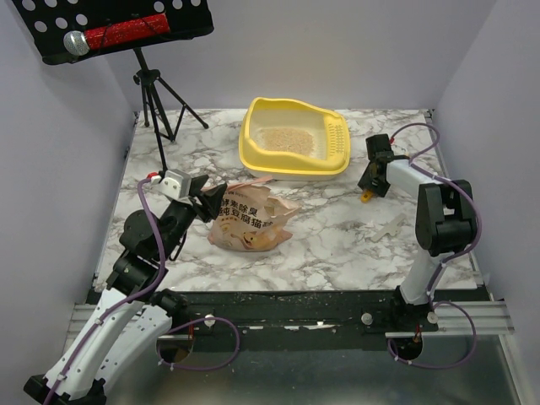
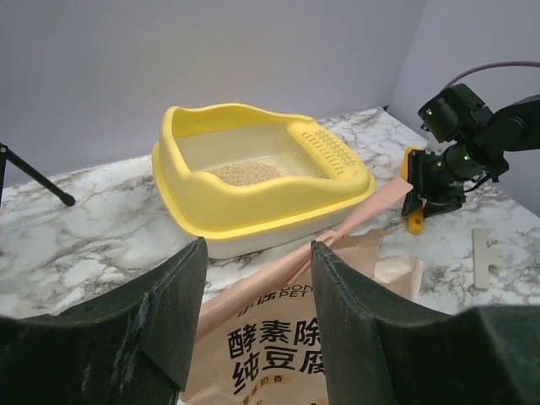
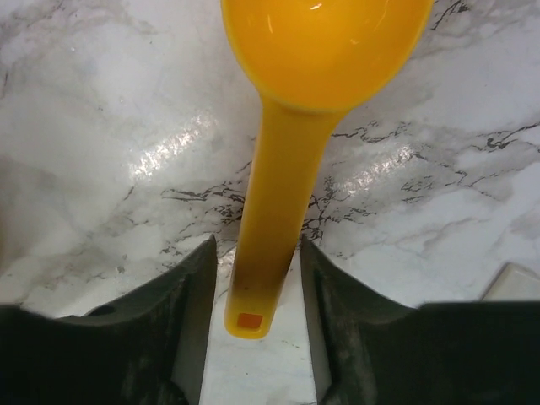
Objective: Fill the litter box with clean litter
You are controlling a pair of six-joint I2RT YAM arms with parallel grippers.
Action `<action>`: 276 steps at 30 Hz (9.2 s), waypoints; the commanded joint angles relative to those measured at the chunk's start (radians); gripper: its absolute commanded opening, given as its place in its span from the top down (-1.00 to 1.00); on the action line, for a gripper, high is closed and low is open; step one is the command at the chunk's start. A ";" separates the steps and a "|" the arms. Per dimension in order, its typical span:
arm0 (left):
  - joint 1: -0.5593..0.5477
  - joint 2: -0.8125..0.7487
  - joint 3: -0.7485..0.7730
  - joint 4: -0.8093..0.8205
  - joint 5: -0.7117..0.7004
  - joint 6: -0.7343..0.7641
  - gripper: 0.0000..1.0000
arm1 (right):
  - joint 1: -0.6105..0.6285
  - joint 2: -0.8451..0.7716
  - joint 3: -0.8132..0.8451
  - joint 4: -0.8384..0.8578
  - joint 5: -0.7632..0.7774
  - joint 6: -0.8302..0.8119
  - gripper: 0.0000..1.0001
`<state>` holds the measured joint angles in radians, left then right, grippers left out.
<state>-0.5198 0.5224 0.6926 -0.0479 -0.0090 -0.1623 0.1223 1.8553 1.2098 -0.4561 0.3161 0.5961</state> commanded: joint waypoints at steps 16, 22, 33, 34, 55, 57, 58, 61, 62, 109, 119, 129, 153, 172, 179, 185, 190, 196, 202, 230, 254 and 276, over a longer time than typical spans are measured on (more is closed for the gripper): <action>-0.019 -0.012 0.057 -0.058 0.099 0.000 -0.25 | 0.117 -0.356 -0.070 -0.052 0.155 -0.165 0.99; -0.029 0.047 0.145 -0.142 0.144 -0.012 -0.25 | 0.316 -0.594 0.026 -0.154 0.079 -0.431 0.99; -0.032 0.192 0.455 -0.332 0.167 -0.161 -0.29 | 0.626 -0.722 0.164 -0.352 -0.187 -0.749 0.99; -0.032 0.215 0.499 -0.377 0.158 -0.172 -0.30 | 0.675 -0.702 0.189 -0.390 -0.163 -0.774 0.99; -0.032 0.439 0.677 -0.630 0.340 -0.212 -0.39 | 1.031 -0.720 0.212 -0.472 0.023 -0.935 0.99; -0.032 0.438 0.664 -0.613 0.343 -0.220 -0.40 | 1.044 -0.722 0.209 -0.481 0.023 -0.935 0.99; -0.032 0.438 0.662 -0.610 0.343 -0.224 -0.40 | 1.048 -0.720 0.209 -0.486 0.024 -0.934 0.99; -0.032 0.438 0.650 -0.590 0.368 -0.238 -0.40 | 1.065 -0.726 0.203 -0.477 0.031 -0.935 0.99; -0.032 0.439 0.645 -0.586 0.371 -0.241 -0.40 | 1.067 -0.729 0.201 -0.472 0.031 -0.937 0.99; -0.026 0.182 0.266 -0.110 0.133 -0.338 1.00 | 0.251 -0.746 -0.067 0.445 -0.823 -0.022 -0.60; -0.022 0.200 0.202 0.022 0.193 -0.425 1.00 | 0.208 -0.740 -0.280 0.815 -1.068 0.151 -0.60; -0.019 0.222 0.179 0.097 0.213 -0.459 1.00 | 0.208 -0.713 -0.349 0.907 -1.124 0.180 -0.55; -0.013 0.252 0.116 0.163 0.207 -0.487 1.00 | 0.208 -0.700 -0.388 1.097 -1.266 0.271 0.17; -0.009 0.306 0.163 0.049 0.165 -0.395 -0.05 | 0.208 -0.777 -0.427 1.215 -1.347 0.407 0.99; -0.006 0.303 0.171 0.037 0.152 -0.381 0.01 | 0.208 -0.803 -0.441 1.153 -1.339 0.372 0.99; -0.005 0.298 0.173 0.028 0.141 -0.353 0.03 | 0.208 -0.815 -0.460 1.125 -1.322 0.344 0.99; -0.003 0.298 0.151 0.091 0.176 -0.376 1.00 | 0.208 -0.800 -0.461 1.142 -1.347 0.360 0.86; 0.000 0.246 0.074 0.221 0.213 -0.414 1.00 | 0.208 -0.794 -0.484 1.197 -1.362 0.396 0.50; 0.003 0.208 0.033 0.305 0.239 -0.440 1.00 | 0.208 -0.754 -0.504 1.342 -1.405 0.501 -0.13; 0.006 0.079 -0.010 0.355 0.261 -0.513 1.00 | 0.208 -0.597 -0.428 1.564 -1.414 0.576 -0.36; 0.006 0.117 -0.019 0.381 0.253 -0.499 1.00 | 0.208 -0.565 -0.366 1.568 -1.428 0.564 0.15; 0.009 0.119 -0.030 0.368 0.245 -0.487 1.00 | 0.208 -0.522 -0.349 1.623 -1.430 0.567 0.21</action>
<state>-0.5171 0.6426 0.6712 0.2913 0.2539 -0.6594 0.3260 1.3216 0.8295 1.1103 -1.0908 1.1603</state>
